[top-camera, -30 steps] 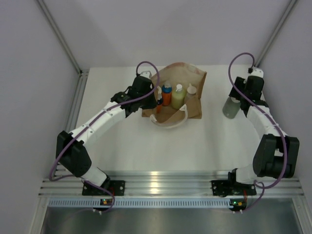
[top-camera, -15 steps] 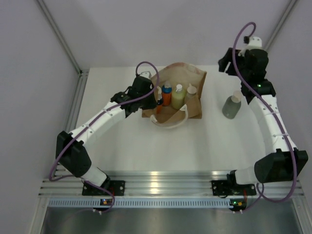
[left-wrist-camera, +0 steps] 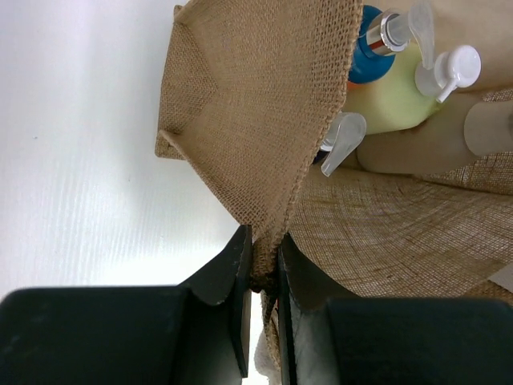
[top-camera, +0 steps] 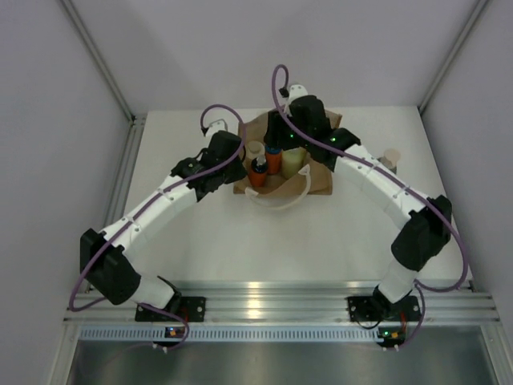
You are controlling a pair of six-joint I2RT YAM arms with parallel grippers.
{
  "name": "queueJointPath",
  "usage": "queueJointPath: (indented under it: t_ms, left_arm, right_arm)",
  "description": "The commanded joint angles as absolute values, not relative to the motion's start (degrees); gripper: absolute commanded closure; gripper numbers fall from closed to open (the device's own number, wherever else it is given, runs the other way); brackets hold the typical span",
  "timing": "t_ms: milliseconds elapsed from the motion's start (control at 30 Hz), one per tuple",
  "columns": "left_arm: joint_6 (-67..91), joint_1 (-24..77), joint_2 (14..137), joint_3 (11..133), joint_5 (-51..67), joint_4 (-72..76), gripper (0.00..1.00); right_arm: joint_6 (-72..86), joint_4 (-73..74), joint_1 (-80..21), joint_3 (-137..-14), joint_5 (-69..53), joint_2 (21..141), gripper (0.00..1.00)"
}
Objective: Take the personal care products out of the canvas bag
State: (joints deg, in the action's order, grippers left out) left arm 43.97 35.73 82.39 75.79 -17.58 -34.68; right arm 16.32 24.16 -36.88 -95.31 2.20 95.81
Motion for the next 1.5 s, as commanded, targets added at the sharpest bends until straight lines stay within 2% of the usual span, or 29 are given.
queueJointPath:
  t_ms: [0,133,300,800,933,1033,1067,1200,1367,1433,1467]
  left_arm:
    - [45.61,36.21,82.88,74.53,-17.67,-41.31,1.00]
    - [46.14,36.21,83.58,74.27,-17.05,-41.22,1.00]
    - [45.79,36.12,84.11,74.53,-16.96,-41.31,1.00]
    - [44.74,36.04,85.08,74.71,-16.08,-41.31,1.00]
    - [44.74,35.95,84.81,74.36,-16.26,-41.31,1.00]
    - [44.65,35.77,84.73,74.53,-16.17,-41.22,1.00]
    - [44.56,35.86,84.81,74.53,-16.08,-41.22,1.00]
    - [44.47,35.77,84.73,74.62,-15.82,-41.22,1.00]
    - [44.30,35.77,84.81,74.44,-15.64,-41.22,1.00]
    - [44.12,35.77,84.73,74.36,-15.56,-41.31,1.00]
    - [44.12,35.77,84.64,74.36,-15.64,-41.31,1.00]
  right_arm:
    - [20.82,26.36,-39.72,-99.93,6.85,99.48,0.45]
    - [26.35,29.97,-41.83,-103.88,12.11,103.18,0.45]
    - [32.86,32.17,-43.68,-102.84,17.83,103.89,0.45]
    - [37.17,36.56,-45.62,-108.98,19.77,113.81,0.42]
    - [38.14,36.74,-45.88,-107.14,21.27,114.17,0.43]
    - [38.06,36.74,-45.97,-106.88,21.10,114.96,0.48]
    - [38.14,36.74,-45.88,-106.88,21.01,115.13,0.55]
    - [38.67,36.74,-46.23,-106.61,20.92,115.14,0.67]
    - [37.88,36.65,-46.23,-106.61,21.27,115.75,0.74]
    - [37.62,36.65,-46.23,-106.61,21.18,115.66,0.85]
    - [37.53,36.65,-46.32,-106.61,21.09,115.32,0.94]
